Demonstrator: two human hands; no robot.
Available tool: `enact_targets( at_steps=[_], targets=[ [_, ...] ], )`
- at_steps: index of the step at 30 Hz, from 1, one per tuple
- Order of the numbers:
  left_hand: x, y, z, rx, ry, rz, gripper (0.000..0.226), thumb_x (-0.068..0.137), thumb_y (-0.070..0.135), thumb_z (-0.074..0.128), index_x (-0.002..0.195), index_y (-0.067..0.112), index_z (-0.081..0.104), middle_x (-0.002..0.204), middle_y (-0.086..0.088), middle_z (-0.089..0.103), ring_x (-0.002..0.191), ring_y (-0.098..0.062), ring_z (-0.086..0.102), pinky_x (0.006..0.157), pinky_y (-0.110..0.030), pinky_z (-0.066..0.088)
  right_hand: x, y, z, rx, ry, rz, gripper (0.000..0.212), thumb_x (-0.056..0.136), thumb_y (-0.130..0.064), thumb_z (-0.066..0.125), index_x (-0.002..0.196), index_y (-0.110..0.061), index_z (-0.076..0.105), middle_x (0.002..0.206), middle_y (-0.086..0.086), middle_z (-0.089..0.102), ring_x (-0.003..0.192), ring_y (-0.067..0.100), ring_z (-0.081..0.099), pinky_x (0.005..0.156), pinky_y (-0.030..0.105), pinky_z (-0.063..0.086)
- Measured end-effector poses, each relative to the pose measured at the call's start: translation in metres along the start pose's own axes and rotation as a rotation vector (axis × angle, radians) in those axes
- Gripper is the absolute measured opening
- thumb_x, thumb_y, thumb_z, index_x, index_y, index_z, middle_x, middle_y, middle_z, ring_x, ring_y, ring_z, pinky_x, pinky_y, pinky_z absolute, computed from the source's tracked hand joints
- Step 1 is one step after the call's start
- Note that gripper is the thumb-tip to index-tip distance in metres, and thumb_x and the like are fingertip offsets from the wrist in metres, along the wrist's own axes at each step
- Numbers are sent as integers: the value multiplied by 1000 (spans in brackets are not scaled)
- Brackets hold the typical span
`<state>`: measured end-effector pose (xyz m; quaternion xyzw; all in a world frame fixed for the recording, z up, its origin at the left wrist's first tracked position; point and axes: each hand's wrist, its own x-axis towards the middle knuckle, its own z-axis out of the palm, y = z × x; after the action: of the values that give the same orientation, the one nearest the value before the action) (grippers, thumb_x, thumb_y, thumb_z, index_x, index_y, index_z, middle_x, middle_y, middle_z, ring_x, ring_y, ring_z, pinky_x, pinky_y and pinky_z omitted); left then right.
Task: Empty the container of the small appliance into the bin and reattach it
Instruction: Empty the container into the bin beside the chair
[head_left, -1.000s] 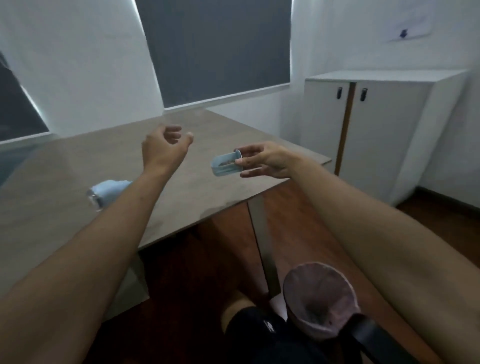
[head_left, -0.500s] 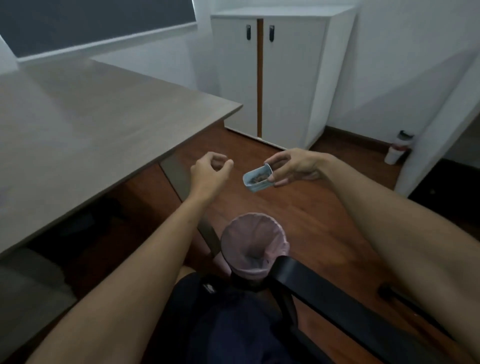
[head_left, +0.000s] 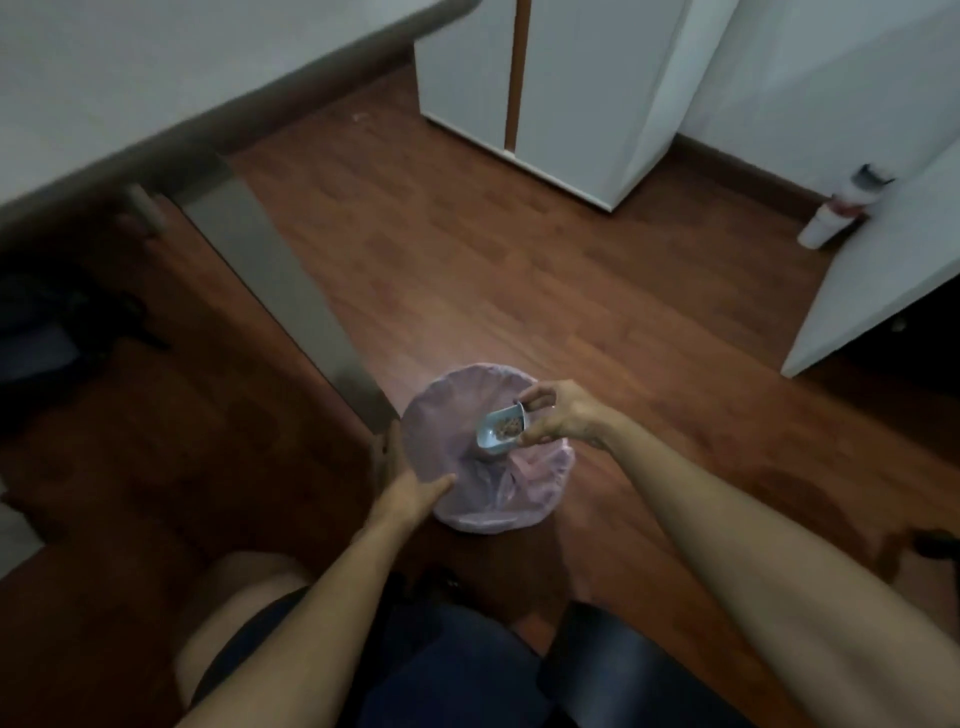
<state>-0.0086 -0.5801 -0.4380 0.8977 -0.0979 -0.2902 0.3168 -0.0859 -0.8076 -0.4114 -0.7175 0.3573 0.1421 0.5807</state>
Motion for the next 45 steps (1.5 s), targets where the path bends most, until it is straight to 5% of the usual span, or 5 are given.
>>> enact_targets(
  at_steps=[7, 18, 32, 37, 45],
  targets=[
    [31, -37, 23, -14, -176, -56, 171, 22, 57, 94, 156, 23, -8, 166, -6, 5, 153, -26, 12, 120, -40, 22, 69, 31, 41, -497, 25, -38, 45, 59, -18, 90, 98, -11, 70, 84, -3, 68, 77, 13, 64, 69, 25, 51],
    [37, -42, 40, 59, -262, -58, 151, 57, 16, 92, 151, 20, -27, 165, -5, -20, 153, -31, 0, 119, -40, 20, 121, 45, 96, -781, 15, 107, 56, 86, -49, 63, 125, -9, 63, 124, 15, 65, 115, 31, 58, 98, 35, 40],
    [41, -45, 46, 131, -257, -109, 151, 56, 25, 93, 151, 20, -25, 165, -5, -17, 152, -34, 9, 118, -46, 28, 120, 49, 90, -657, 90, 166, 62, 88, -60, 54, 107, -3, 73, 106, 18, 73, 101, 33, 66, 88, 35, 48],
    [41, -36, 32, 133, -259, -127, 149, 48, 54, 88, 156, 22, -9, 166, -5, -11, 153, -29, 0, 119, -41, 20, 102, 19, 72, -509, 102, 154, 53, 88, -57, 56, 80, -6, 69, 98, 21, 73, 92, 33, 69, 80, 38, 53],
    [17, 11, -26, 219, -136, 14, 61, 81, 45, 68, 126, 6, 60, 126, -20, 64, 112, -36, 63, 83, -35, 51, 36, -65, 53, -296, 138, 126, 54, 90, -49, 58, 94, 5, 60, 86, 24, 64, 60, 34, 63, 44, 27, 48]
  ],
)
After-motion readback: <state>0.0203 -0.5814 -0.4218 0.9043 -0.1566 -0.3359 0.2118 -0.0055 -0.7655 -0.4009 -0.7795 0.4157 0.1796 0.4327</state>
